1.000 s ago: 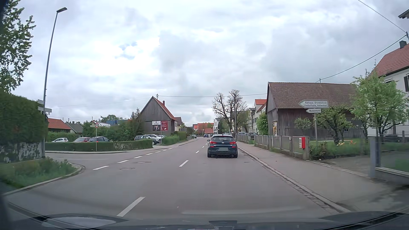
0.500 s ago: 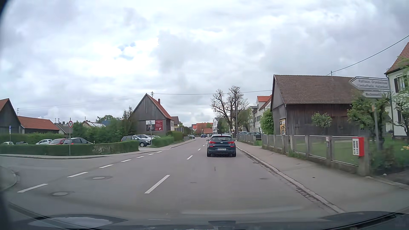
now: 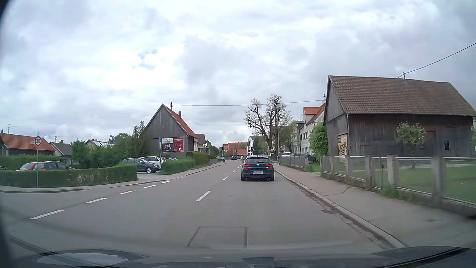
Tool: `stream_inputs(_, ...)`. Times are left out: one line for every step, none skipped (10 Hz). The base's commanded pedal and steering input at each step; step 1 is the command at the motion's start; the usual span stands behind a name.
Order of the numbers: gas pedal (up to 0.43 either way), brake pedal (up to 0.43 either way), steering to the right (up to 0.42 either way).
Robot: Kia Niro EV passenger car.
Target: Follow the waypoints while adhering to traffic rules and regulations
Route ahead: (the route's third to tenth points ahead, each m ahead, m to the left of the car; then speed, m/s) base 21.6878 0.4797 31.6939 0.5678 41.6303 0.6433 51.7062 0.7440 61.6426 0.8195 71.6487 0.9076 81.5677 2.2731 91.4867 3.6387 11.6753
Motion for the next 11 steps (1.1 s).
stream_inputs(0.248, 0.012, -0.007)
stream_inputs(0.248, 0.012, -0.007)
stream_inputs(0.248, 0.012, -0.007)
stream_inputs(0.248, 0.012, -0.006)
stream_inputs(0.197, 0.012, -0.006)
stream_inputs(0.197, 0.012, -0.005)
stream_inputs(0.197, 0.006, -0.004)
stream_inputs(0.197, 0.012, -0.003)
stream_inputs(0.197, 0.012, -0.003)
stream_inputs(0.197, 0.012, -0.001)
stream_inputs(0.197, 0.012, -0.001)
